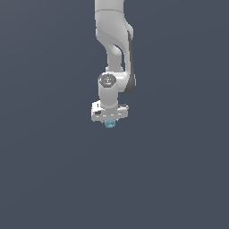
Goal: Pick up the object and move it to a goal position.
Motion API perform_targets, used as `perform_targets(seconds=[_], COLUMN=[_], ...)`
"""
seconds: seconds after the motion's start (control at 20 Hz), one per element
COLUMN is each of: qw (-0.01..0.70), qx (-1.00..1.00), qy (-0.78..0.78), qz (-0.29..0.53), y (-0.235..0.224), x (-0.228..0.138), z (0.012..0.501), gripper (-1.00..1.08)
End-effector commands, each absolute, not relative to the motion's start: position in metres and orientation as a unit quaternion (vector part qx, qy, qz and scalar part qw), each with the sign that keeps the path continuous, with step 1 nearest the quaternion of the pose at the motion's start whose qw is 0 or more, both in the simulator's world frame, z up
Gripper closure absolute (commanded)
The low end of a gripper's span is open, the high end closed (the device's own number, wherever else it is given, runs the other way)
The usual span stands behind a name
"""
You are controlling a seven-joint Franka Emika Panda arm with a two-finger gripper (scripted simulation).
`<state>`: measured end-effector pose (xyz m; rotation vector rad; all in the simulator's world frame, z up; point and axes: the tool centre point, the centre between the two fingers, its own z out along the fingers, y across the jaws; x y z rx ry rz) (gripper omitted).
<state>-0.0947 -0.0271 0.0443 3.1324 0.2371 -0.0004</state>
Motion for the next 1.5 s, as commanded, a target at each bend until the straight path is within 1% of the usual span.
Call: perform_targets(seconds=[0.0,0.3,0.9,1.15,1.45], qw=[0.0,0.0,0.0,0.0,0.0], qx=[0.997,0.997,0.997,0.997,0.997], qy=[0.076,0.076,0.076,0.076,0.076], qz=[0.0,0.0,0.0,0.0,0.0], y=[-0.022,-0.006,0.035,0.046,0.052], x=[-0.087,-0.058,0.016,0.035,0.048], z=[0.05,0.069,0.115,0.127,0.134], gripper=[1.08,1.08,1.08,1.08,1.08])
